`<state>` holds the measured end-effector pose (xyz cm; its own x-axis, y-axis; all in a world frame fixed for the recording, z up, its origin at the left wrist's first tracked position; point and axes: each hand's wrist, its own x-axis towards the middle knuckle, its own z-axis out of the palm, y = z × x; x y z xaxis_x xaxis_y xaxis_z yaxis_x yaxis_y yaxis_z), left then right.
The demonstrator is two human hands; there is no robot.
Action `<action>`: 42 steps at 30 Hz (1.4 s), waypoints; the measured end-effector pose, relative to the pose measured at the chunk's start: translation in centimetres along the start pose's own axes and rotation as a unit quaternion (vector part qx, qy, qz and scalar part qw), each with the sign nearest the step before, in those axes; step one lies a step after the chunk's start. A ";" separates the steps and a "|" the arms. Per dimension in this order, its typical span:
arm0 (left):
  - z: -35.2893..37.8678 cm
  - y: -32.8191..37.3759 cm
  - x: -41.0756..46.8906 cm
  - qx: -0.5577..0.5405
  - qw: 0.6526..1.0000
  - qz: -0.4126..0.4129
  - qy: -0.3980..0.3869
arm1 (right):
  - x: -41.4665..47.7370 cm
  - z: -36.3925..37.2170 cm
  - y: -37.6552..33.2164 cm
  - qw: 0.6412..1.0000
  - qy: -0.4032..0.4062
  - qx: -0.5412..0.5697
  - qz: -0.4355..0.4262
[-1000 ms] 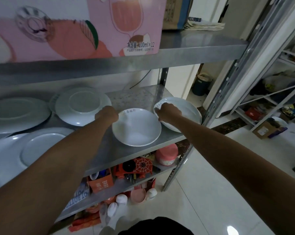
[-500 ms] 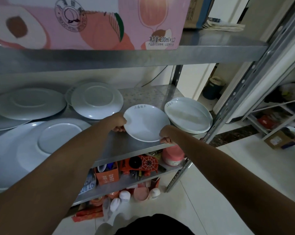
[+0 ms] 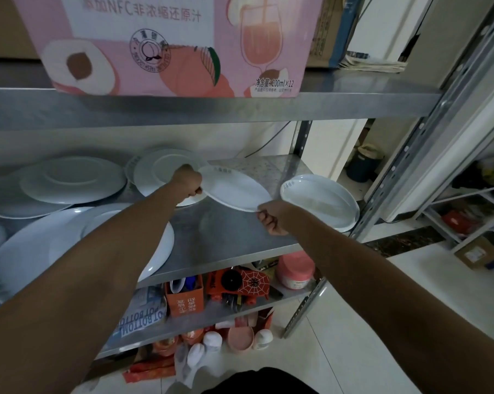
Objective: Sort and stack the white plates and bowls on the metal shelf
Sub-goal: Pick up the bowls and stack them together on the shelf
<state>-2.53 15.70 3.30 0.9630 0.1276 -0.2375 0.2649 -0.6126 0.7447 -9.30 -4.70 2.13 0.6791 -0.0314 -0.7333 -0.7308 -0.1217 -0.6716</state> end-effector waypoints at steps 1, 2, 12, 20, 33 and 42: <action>-0.3 0.5 0.1 -0.006 1.000 0.005 0.014 | -0.3 -0.2 -0.7 1.000 0.000 0.002 -0.017; -0.4 1.2 0.2 -0.017 0.999 0.011 0.028 | -0.7 -0.7 -1.3 0.999 0.004 0.007 -0.034; 6.0 9.0 -1.6 -0.004 0.995 0.098 -0.037 | -3.6 -9.9 -0.8 0.984 0.166 0.044 -0.049; 12.1 10.7 -3.3 0.078 0.981 0.147 -0.103 | -4.5 -13.4 3.5 0.968 0.248 0.037 -0.036; 13.4 9.8 -4.1 0.275 0.943 0.165 -0.087 | -2.6 -14.0 5.2 0.942 0.289 -0.164 -0.046; 13.1 9.6 -4.1 0.311 0.930 0.181 -0.071 | -4.5 -13.7 4.1 0.848 0.333 -0.411 -0.027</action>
<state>-4.55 -0.88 3.26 0.9555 -0.2516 -0.1541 -0.1980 -0.9340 0.2973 -14.37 -18.64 4.11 0.7974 -0.5246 -0.2982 -0.5898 -0.7821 -0.2011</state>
